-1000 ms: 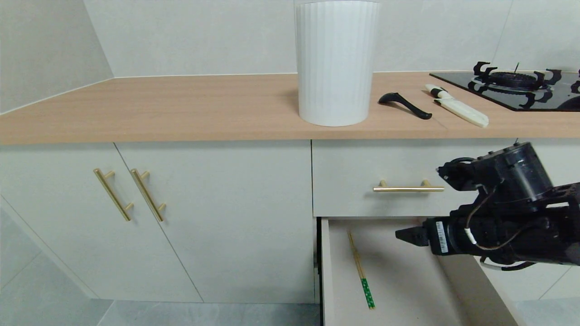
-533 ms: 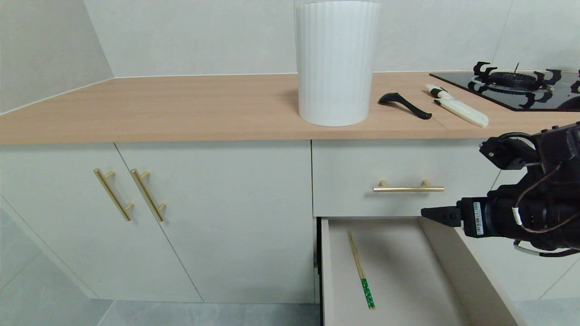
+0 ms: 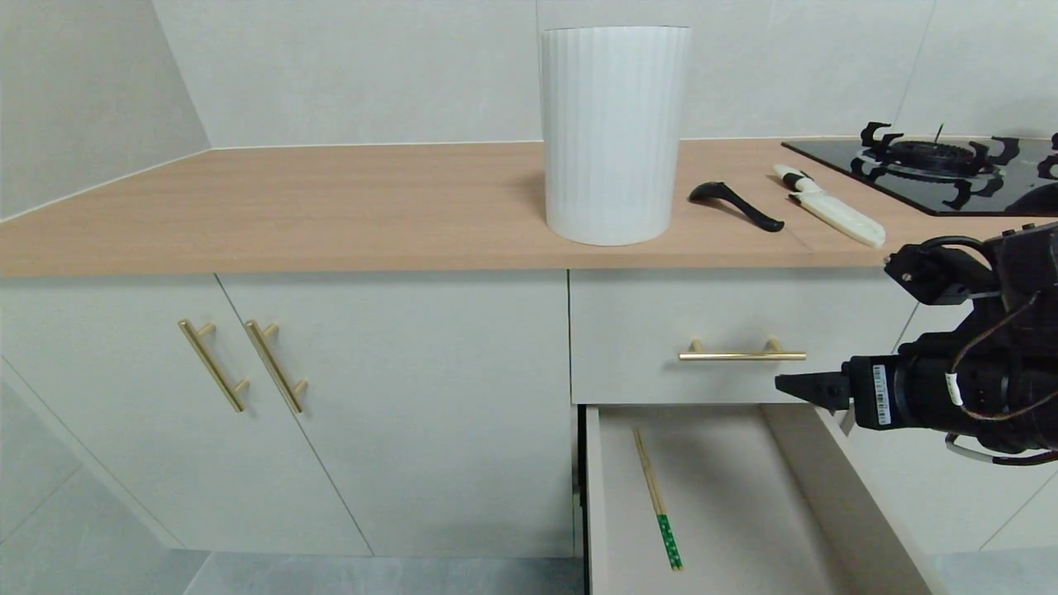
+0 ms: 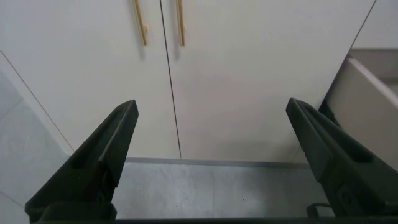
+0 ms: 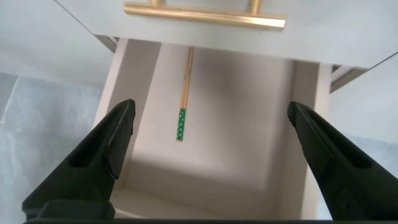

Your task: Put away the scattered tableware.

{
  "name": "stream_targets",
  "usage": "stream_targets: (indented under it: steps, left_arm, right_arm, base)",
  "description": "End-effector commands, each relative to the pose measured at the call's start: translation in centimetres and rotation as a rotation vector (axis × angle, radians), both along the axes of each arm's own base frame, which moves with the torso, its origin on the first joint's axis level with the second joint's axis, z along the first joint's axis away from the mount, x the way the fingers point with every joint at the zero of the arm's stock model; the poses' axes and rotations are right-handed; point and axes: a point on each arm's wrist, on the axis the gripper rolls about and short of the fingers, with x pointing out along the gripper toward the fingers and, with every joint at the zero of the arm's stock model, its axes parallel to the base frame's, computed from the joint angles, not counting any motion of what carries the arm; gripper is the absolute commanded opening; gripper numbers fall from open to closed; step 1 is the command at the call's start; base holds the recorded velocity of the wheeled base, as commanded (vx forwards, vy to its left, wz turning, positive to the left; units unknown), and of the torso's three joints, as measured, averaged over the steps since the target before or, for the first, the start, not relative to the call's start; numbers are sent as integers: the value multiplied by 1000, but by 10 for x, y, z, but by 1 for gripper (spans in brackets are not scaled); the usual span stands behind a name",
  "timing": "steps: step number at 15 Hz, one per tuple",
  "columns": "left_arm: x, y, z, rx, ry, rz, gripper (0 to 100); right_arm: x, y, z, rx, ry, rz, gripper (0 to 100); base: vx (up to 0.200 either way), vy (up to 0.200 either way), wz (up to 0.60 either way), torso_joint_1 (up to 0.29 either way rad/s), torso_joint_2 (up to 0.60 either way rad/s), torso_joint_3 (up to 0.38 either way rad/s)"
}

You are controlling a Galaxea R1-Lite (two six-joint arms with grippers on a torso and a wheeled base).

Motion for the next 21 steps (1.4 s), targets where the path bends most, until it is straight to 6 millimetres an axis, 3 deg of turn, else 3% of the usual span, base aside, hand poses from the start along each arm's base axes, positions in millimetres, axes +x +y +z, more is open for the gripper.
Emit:
stream_targets:
  steps: [1, 21]
  left_arm:
    - [0, 0, 0, -1, 1, 1, 100]
    - [0, 0, 0, -1, 1, 1, 100]
  right_arm:
    - [1, 0, -2, -5, 10, 2, 100]
    - [10, 5, -9, -7, 11, 5, 100]
  base:
    - [0, 0, 0, 90, -154, -305]
    - [0, 0, 0, 179, -471, -282]
